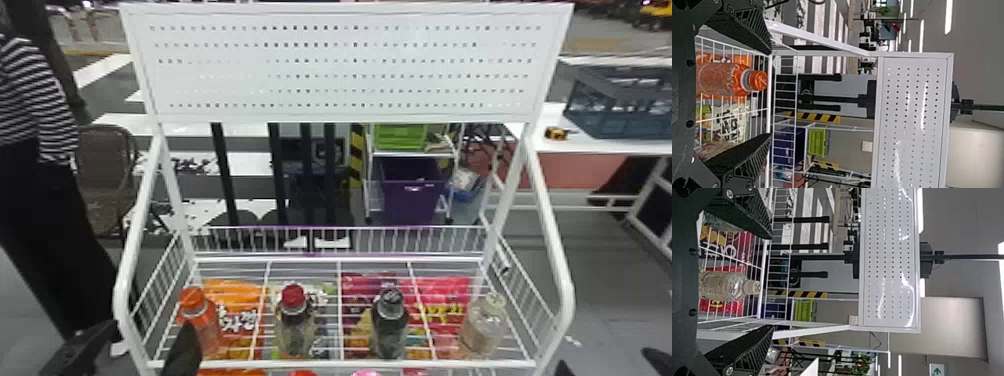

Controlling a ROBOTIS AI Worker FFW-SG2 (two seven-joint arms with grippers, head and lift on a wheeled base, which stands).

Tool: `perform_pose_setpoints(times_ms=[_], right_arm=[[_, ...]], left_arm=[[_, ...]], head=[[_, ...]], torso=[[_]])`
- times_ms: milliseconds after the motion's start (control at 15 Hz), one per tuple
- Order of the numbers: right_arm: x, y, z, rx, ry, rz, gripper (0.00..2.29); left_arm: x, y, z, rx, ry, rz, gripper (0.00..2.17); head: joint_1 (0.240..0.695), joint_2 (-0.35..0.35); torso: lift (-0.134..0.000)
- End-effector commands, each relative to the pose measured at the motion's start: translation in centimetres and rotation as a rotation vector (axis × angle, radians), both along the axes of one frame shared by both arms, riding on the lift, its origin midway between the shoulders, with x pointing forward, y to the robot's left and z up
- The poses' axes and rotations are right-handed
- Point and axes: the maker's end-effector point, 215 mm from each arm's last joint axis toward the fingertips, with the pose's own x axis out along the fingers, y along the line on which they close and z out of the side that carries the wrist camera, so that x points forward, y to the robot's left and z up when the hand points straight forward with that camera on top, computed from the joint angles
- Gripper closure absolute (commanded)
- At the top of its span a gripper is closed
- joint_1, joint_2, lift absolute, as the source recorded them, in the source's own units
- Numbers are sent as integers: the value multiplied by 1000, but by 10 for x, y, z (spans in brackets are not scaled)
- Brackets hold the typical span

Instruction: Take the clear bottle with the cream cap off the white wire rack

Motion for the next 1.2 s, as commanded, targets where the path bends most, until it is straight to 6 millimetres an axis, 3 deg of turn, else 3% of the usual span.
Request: perform_pose_setpoints(times_ms=[0,400,533,733,1000,1133], right_arm=[[0,0,1,2,-3,-1,87],[0,0,-5,4,7,0,90],[1,-4,-15,8,9,-7,90],[16,-16,-61,-6,9,-32,90],[37,-18,-132,7,6,-49,90],[51,-12,-158,24,7,-47,90]], left_arm=[[0,0,0,1,1,-1,140],[1,-1,-1,1,3,-3,140],[0,-1,0,1,3,-3,140],[0,-6,-5,2,20,-14,140],[-4,-10,-21,28,72,-23,140],[-5,-14,-25,36,83,-29,140]], head=[[499,0],[499,0],[499,0],[499,0],[499,0],[499,0]], torso=[[0],[0],[0],[0],[0],[0]])
